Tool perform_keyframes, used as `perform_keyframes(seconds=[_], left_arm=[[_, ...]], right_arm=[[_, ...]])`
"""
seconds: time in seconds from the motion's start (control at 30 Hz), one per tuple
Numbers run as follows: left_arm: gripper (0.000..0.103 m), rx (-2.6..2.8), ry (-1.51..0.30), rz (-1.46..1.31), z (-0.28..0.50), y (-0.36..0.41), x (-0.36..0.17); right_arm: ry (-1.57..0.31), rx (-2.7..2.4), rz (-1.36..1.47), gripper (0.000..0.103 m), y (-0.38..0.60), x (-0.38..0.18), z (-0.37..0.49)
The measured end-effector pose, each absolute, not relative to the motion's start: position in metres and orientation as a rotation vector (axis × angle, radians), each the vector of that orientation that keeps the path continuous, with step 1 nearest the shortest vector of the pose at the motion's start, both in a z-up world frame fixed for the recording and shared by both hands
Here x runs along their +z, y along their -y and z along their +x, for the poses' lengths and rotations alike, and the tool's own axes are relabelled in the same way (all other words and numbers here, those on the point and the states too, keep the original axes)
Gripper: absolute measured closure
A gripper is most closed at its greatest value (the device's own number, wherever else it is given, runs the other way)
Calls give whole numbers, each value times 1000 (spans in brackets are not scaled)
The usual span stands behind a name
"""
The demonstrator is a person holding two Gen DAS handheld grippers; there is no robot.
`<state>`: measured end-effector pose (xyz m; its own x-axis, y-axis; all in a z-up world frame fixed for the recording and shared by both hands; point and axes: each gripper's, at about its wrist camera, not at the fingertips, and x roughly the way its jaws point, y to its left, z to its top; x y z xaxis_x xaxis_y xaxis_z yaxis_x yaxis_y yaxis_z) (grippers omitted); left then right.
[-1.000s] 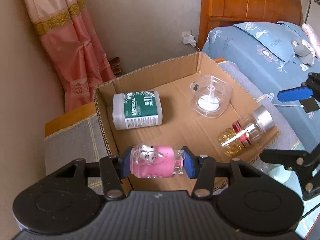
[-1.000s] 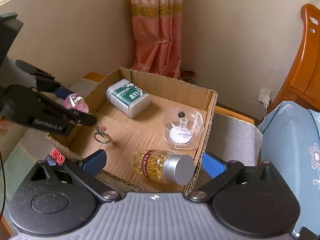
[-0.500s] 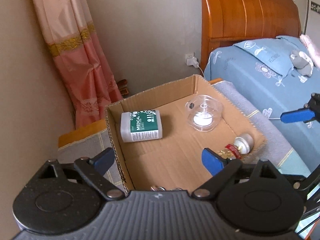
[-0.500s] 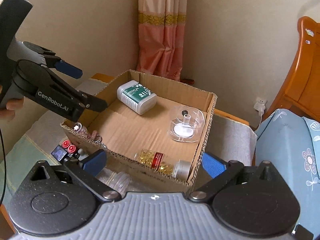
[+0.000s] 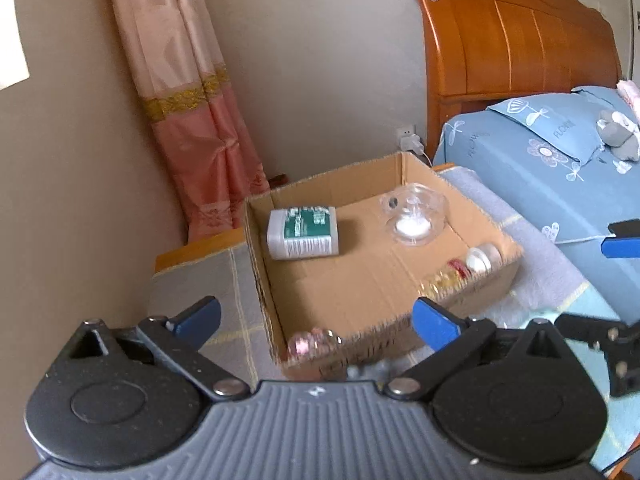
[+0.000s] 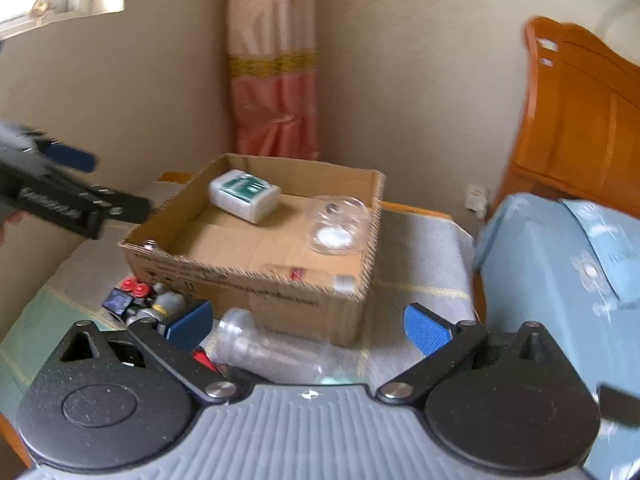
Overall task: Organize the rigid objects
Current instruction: 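Open both tools to drop the bottles into the box and withdraw, then move left tool toward the black cube while right tool approaches the mint earbud case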
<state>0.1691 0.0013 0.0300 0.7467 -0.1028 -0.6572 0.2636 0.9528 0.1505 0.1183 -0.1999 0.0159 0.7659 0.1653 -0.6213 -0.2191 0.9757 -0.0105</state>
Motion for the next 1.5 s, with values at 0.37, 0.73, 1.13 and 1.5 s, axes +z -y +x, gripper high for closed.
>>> perform_keyframes(seconds=[0.37, 0.73, 1.13, 1.5], left_arm=[[1, -83, -767, 116, 131, -27, -33], [1, -51, -846, 5, 121, -56, -86], [1, -58, -830, -43, 140, -56, -92], [0, -119, -799, 8, 159, -53, -85]], right_arm=[[-786, 75, 25, 0, 224, -46, 87], [-860, 9, -86, 0, 220, -90, 78], [-803, 30, -37, 0, 240, -97, 98], [-772, 26, -38, 0, 237, -98, 126]])
